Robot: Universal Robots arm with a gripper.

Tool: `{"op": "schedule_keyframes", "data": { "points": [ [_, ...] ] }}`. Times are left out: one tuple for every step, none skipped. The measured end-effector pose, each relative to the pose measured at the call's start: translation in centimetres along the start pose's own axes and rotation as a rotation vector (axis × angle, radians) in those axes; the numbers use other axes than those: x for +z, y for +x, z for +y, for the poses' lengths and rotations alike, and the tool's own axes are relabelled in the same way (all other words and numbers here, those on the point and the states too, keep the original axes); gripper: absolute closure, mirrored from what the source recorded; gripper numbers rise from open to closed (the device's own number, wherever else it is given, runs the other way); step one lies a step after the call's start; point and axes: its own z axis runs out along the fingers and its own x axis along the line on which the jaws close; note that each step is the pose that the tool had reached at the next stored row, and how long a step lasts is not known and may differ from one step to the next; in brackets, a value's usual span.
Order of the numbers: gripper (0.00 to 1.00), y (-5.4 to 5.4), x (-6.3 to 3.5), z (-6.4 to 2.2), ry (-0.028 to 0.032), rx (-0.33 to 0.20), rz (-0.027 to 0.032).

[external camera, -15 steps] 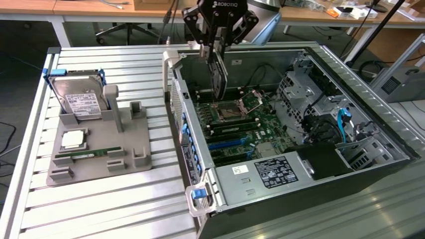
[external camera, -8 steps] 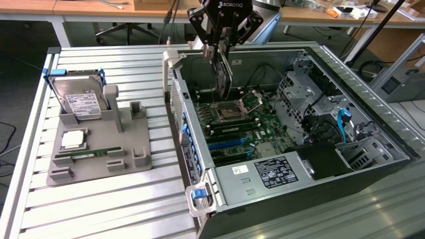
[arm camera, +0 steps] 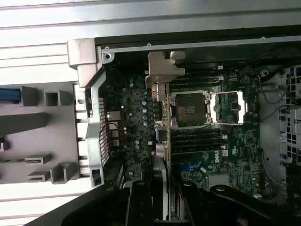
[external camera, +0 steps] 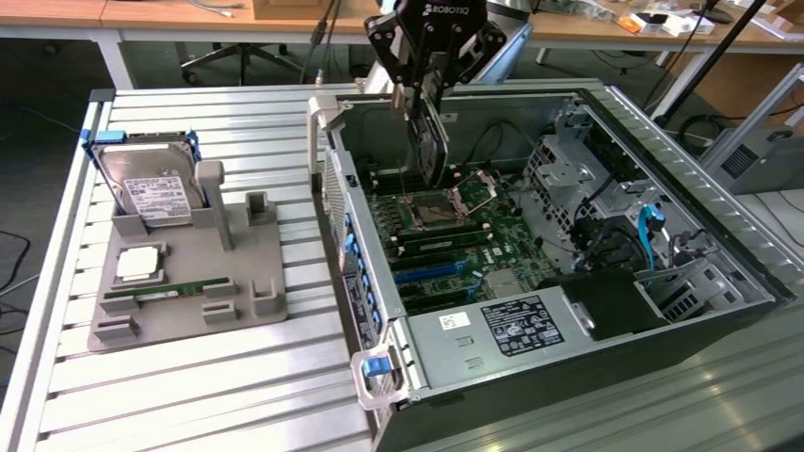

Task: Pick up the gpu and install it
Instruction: 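Pick up the gpu and move the gpu toward the slot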

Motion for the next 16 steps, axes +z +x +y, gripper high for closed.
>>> {"op": "schedule_keyframes", "data": {
  "points": [
    [0.73, -0.1, 0.01, 0.00, 0.0001, 0.000, -0.0001],
    [0.73, -0.2, 0.01, 0.01, 0.0003, 0.000, 0.0000],
    [0.73, -0.3, 0.02, 0.02, 0.0004, 0.000, -0.0001],
    [0.73, -0.4, 0.02, 0.03, 0.0006, 0.000, 0.0000],
    [0.73, -0.5, 0.04, 0.04, 0.0007, 0.000, -0.0001],
    [0.73, -0.6, 0.04, 0.05, 0.0009, 0.000, -0.0001],
    [0.73, -0.7, 0.05, 0.06, 0.0011, 0.000, -0.0001],
    [0.73, -0.9, 0.06, 0.06, 0.0012, 0.000, -0.0001],
    [0.73, -0.9, 0.06, 0.07, 0.0013, 0.000, -0.0001],
    [0.73, -1.1, 0.07, 0.08, 0.0015, 0.000, -0.0001],
    [0.73, -1.1, 0.07, 0.09, 0.0017, 0.000, -0.0001],
    [0.73, -1.2, 0.08, 0.09, 0.0018, 0.000, -0.0001],
    [0.73, -1.3, 0.09, 0.10, 0.0019, 0.000, -0.0002],
    [0.73, -1.5, 0.10, 0.11, 0.0022, 0.000, -0.0002],
    [0.73, -1.6, 0.11, 0.12, 0.0024, 0.000, -0.0002],
    [0.73, -1.8, 0.13, 0.13, 0.0028, 0.000, -0.0003]
  ]
}}
